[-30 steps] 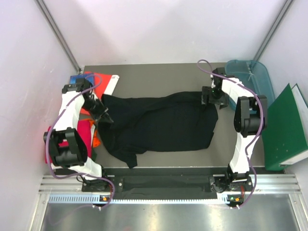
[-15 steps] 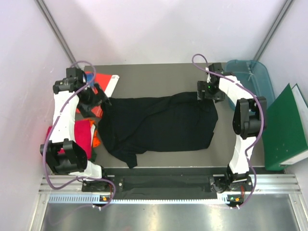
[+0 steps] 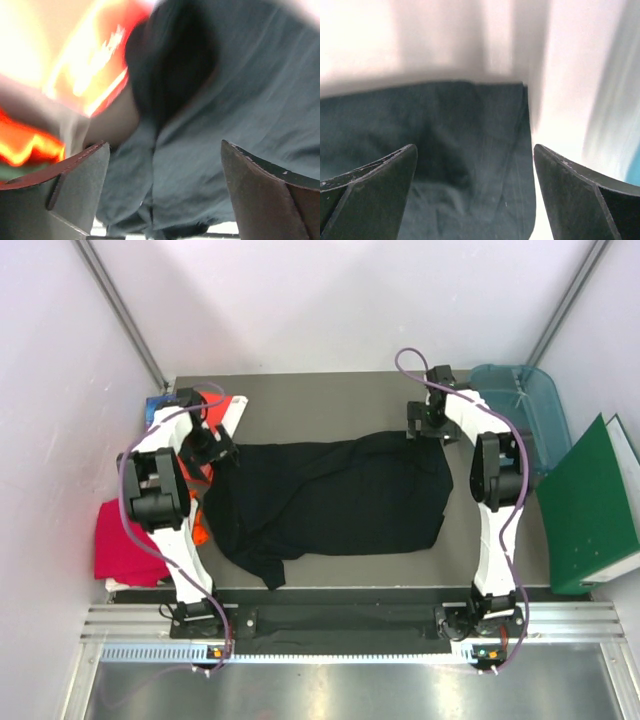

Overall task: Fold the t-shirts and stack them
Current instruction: Fold the flattened tshirt in 1/3 of the way

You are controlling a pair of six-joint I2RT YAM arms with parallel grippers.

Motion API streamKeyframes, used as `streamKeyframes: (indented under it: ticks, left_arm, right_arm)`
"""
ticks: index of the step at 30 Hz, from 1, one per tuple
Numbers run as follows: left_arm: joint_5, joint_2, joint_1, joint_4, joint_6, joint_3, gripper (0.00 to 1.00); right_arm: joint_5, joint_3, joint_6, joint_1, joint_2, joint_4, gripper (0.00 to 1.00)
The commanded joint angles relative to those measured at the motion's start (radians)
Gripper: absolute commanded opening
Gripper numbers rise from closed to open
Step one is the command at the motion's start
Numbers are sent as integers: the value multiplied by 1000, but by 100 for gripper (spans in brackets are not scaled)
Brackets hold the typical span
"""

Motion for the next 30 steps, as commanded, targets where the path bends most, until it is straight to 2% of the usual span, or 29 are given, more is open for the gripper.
streamKeyframes:
  ticks: [1,3,5,6,8,9,10,11,12,14,15,21,25,30]
  left_arm:
    - [-3,81,-9,77,18,171,93]
    - [-4,158,-11,68,23,257,86]
    - [2,232,-12,58,32,341,73]
    - [6,256,-15,50,34,374,48]
    - [14,325,-17,24,35,467,19]
    - [14,345,-17,18,35,497,4]
    - [20,362,-17,15,35,520,0]
    - [26,388,-17,10,37,561,0]
    - [34,398,-17,10,38,579,0]
    - [61,405,-17,22,35,612,0]
    - [71,401,-18,31,34,615,0]
    - [181,358,-17,125,-29,609,0]
    - [186,335,-18,290,-84,583,0]
    - [232,401,-21,369,-155,665,0]
  right_arm:
    - [23,119,40,-6,78,-26,99]
    - [20,142,54,-6,104,-32,100]
    - [15,171,67,-6,141,-43,100]
    - [15,183,73,-6,153,-49,100]
    - [3,209,85,-6,188,-58,97]
    - [-3,209,90,-6,194,-51,80]
    - [-15,202,94,-5,197,-46,65]
    - [-17,202,106,-6,197,-43,49]
    - [-19,200,111,-6,196,-38,22]
    - [0,200,126,-3,182,-38,3]
    - [15,194,131,-5,173,-35,0]
    - [164,202,145,-6,95,-6,0]
    - [268,248,134,-11,84,0,0]
    - [330,321,110,-31,115,23,0]
